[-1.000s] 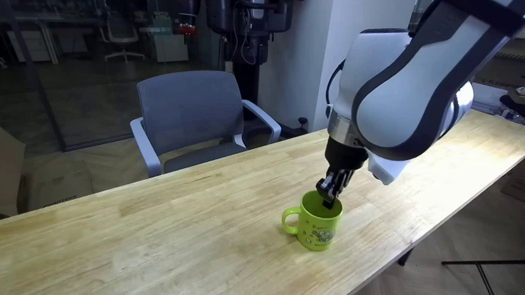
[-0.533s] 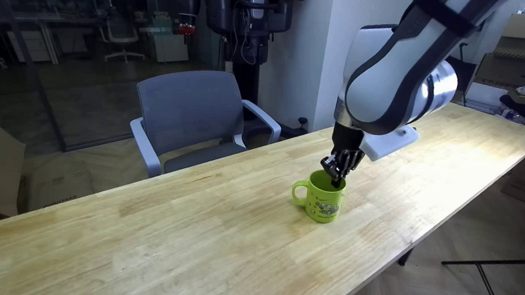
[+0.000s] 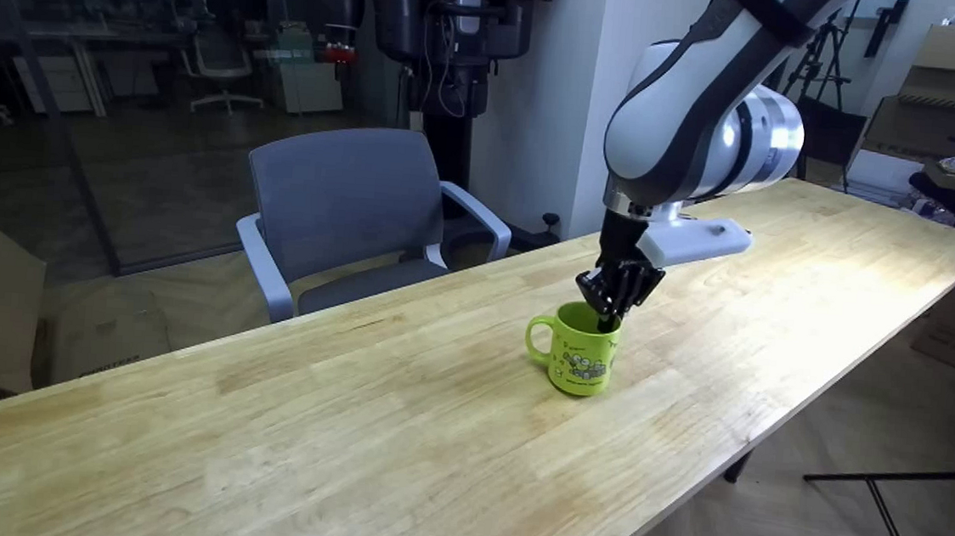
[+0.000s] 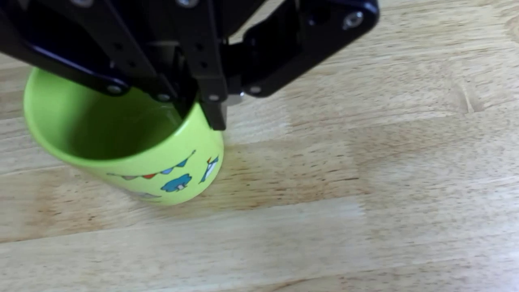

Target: Move the cup slightly up the table

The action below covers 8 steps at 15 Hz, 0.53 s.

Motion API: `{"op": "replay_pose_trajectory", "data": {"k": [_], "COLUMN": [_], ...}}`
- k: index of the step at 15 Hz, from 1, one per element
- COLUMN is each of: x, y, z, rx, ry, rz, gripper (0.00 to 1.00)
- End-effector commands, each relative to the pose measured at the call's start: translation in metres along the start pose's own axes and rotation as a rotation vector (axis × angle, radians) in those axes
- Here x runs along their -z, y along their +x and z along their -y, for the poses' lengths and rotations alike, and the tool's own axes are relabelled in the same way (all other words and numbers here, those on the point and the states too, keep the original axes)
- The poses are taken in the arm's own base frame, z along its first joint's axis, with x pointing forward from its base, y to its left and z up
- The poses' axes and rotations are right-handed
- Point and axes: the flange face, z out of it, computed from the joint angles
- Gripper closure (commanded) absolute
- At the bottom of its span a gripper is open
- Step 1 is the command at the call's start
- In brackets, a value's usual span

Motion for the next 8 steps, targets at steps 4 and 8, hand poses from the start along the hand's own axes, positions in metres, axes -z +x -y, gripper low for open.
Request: {"op": "replay_pose_trajectory", "data": {"k": [4, 8], "x": [-0.0003, -0.0041], "y": [0.0227, 0.0239], "z": [-0.0028, -0.0039], "rx": [-0.166, -0.201], "ry": [0.052, 0.037], "rz": [-0.132, -0.134], "gripper": [0.98, 0.98]}}
